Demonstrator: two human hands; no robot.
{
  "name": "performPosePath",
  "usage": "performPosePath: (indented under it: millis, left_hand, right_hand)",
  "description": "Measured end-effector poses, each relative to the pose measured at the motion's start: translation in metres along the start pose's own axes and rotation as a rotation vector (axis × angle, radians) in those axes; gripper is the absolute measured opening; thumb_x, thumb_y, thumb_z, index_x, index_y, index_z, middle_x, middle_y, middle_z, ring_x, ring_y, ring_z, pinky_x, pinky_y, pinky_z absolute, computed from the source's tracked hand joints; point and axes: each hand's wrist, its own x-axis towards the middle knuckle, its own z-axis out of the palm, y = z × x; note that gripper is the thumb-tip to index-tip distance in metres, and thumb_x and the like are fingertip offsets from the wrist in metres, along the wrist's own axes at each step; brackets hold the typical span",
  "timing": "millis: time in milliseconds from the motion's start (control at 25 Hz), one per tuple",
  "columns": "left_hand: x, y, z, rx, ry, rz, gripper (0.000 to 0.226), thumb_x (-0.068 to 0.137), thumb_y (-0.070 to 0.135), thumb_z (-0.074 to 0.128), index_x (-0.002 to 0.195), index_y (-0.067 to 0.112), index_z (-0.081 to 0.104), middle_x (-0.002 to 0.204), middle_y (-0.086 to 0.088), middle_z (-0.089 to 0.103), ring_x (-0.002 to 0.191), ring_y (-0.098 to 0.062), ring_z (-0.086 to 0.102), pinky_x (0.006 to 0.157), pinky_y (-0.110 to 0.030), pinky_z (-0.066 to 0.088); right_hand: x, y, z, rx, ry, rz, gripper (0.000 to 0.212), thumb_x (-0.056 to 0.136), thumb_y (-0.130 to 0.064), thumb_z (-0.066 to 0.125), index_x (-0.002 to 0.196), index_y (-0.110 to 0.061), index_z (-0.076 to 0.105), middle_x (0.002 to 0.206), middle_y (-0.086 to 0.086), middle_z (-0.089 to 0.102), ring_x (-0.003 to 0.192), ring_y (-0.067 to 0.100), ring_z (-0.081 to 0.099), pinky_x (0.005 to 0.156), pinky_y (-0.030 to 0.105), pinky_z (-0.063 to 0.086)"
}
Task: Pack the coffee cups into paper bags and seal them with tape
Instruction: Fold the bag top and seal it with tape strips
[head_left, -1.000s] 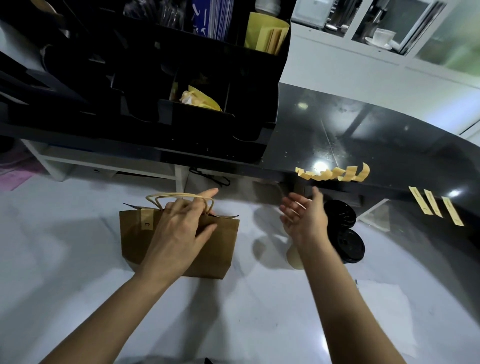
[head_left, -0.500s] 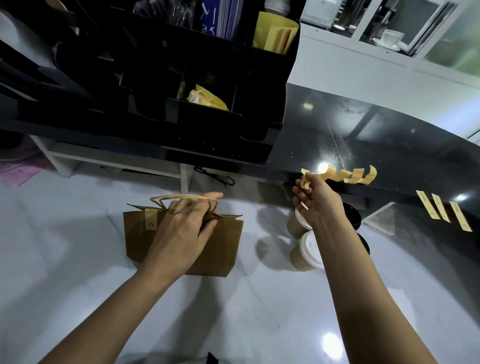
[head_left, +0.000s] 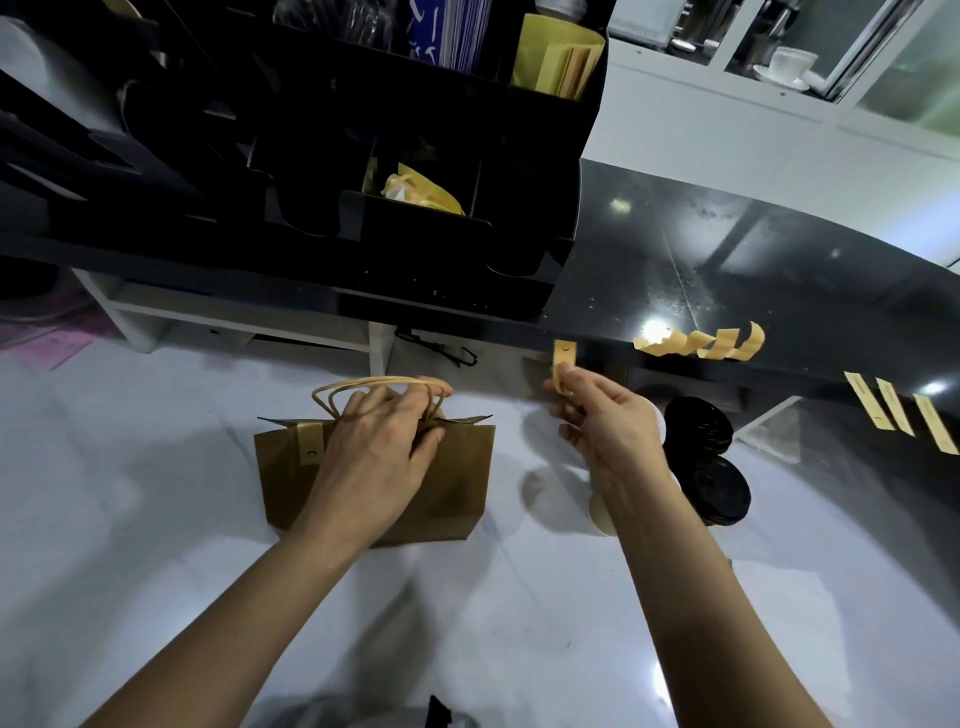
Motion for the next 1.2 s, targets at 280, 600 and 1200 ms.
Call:
performPosePath:
  millis: [280,600,1200]
  left_hand:
    - [-0.001,0.004,0.001,0.022,0.013,0.003,0.028,0.096,0.028,0.06,0.124,0.031,0.056,0.116,0.001,0.06,0.114,-0.019,0.05,0.09,-0.036,0.049]
    - [-0.004,0.004,0.001,0.049,0.028,0.042,0.012,0.096,0.027,0.06,0.108,0.029,0.057,0.105,0.003,0.061,0.105,-0.018,0.052,0.084,-0.031,0.045]
    - [0.002,0.006,-0.005,0.112,-0.034,0.154,0.029,0.097,0.016,0.057,0.12,0.032,0.063,0.113,0.007,0.06,0.105,-0.013,0.043,0.087,-0.027,0.036]
  right_hand:
    - [-0.044,0.011,0.016,-0.206,-0.162,-0.112,0.013,0.096,-0.019,0.068,0.099,-0.012,0.078,0.086,0.002,0.079,0.061,0.009,0.063,0.059,0.023,0.049]
    - [-0.065,0.021,0.036,-0.126,-0.128,-0.096,0.021,0.092,-0.014,0.074,0.1,-0.007,0.055,0.067,0.0,0.076,0.052,0.003,0.064,0.05,0.014,0.046]
    - [-0.061,0.032,0.05,-0.161,-0.095,-0.055,0.029,0.09,-0.018,0.076,0.086,-0.014,0.047,0.073,0.011,0.076,0.048,0.011,0.059,0.056,0.025,0.048]
